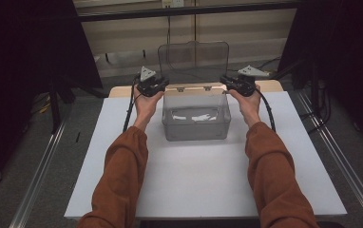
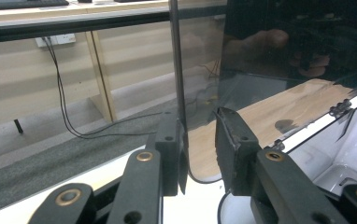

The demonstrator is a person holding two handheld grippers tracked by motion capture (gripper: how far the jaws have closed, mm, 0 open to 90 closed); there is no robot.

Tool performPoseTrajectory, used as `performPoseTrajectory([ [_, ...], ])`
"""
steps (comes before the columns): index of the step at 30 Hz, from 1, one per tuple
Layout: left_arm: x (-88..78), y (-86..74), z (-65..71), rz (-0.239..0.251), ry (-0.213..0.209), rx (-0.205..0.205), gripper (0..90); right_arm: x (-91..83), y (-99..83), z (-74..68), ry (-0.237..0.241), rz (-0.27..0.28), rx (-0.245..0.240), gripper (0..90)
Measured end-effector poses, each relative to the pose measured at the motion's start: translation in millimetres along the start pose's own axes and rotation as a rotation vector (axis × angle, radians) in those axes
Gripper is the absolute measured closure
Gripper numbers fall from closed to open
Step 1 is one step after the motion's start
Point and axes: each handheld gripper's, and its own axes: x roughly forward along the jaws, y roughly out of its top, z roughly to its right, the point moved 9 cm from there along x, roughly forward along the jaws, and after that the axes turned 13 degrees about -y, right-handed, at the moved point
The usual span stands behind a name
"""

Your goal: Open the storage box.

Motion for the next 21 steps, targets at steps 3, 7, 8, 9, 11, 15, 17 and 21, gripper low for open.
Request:
performPoseTrajectory([
  [3, 1.2, -2.3, -0.4, -0.011, -0.011, -0.008, 71.1, -0.1, -0.3, 0.6, 0.001, -0.007, 0.001, 78.9],
  [7, 5.3, -7.1, -0.1, -0.019, -0.011, -0.043, 68.6, 1.2, 0.0, 1.2, -0.002, -0.012, 0.003, 79.3],
  [8, 6.1, -6.7, -0.3, -0.007, -0.010, -0.066, 68.5, 1.5, -0.1, 1.6, -0.002, -0.016, 0.000, 79.3],
  [9, 6.3, -6.5, -1.3, -0.005, -0.010, -0.071, 69.4, 2.0, 0.0, 1.5, -0.001, -0.018, 0.004, 79.3],
  [11, 6.4, -6.3, -1.6, -0.006, -0.021, -0.091, 70.7, 2.7, -0.1, 2.1, -0.001, -0.023, 0.010, 79.1],
  [15, 6.5, -5.4, -2.0, -0.008, -0.028, -0.113, 71.4, 4.4, 0.3, 2.6, 0.000, -0.035, 0.018, 79.1],
  [17, 6.5, -5.6, -2.7, -0.015, -0.026, -0.123, 71.6, 5.6, 0.6, 2.9, -0.004, -0.045, 0.025, 78.7],
  [21, 7.0, -4.9, -3.3, -0.023, -0.024, -0.142, 71.9, 7.0, 1.5, 2.9, -0.009, -0.069, 0.037, 78.4],
])
